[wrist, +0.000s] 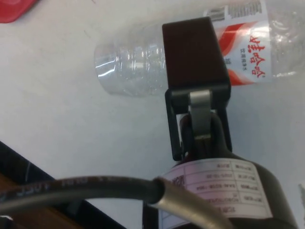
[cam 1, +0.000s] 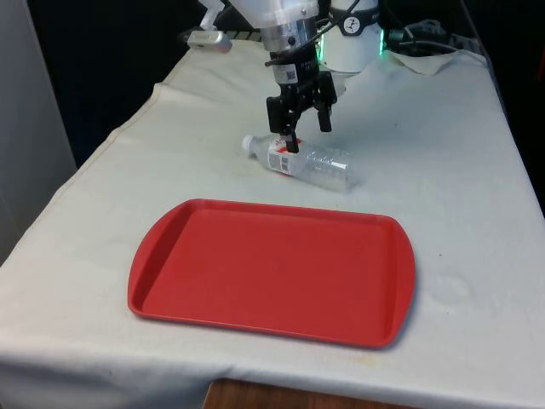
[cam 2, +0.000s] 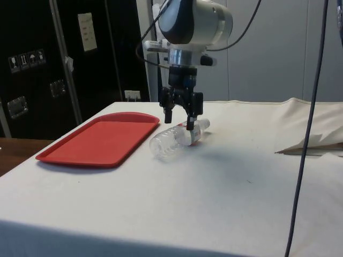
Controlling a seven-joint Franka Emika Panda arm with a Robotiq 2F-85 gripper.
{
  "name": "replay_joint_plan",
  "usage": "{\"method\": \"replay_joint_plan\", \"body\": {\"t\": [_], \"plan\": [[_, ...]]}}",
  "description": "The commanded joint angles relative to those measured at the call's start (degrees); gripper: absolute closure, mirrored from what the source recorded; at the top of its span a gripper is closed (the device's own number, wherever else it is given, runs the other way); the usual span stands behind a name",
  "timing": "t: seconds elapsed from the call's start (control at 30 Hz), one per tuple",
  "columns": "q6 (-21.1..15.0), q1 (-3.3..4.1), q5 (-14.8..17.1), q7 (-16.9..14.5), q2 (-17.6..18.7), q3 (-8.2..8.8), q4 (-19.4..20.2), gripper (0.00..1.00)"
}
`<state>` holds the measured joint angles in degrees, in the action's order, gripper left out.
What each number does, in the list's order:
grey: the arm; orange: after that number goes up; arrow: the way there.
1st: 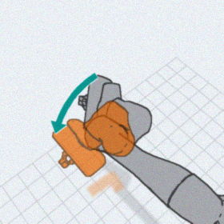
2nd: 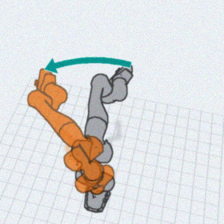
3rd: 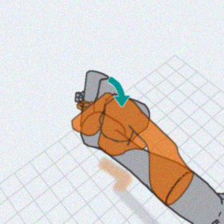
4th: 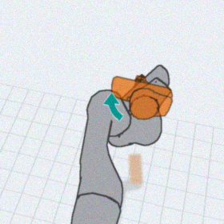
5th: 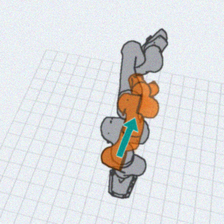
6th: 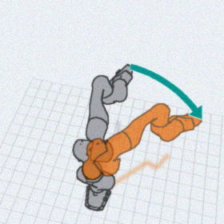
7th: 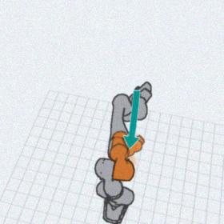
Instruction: Place the bottle upright on the tray.
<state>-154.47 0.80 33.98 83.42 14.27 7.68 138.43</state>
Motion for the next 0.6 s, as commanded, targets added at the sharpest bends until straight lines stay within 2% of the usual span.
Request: {"method": "replay_joint_plan", "body": {"t": [0.0, 0.17, 0.27, 0.3, 0.57], "plan": [[0.17, -0.69, 2.98, -2.01, -0.69, -1.09, -0.17, 0.0], [0.34, -0.46, 5.16, -3.32, -0.52, -0.8, -0.11, 0.0], [0.34, 0.0, 3.78, -2.23, 0.0, -0.11, 0.0, 0.0], [0.34, -0.23, 4.7, -2.92, -0.34, -0.46, 0.0, 0.0], [0.46, 0.0, 3.78, -2.23, 0.0, -0.06, 0.0, 0.0]]}}
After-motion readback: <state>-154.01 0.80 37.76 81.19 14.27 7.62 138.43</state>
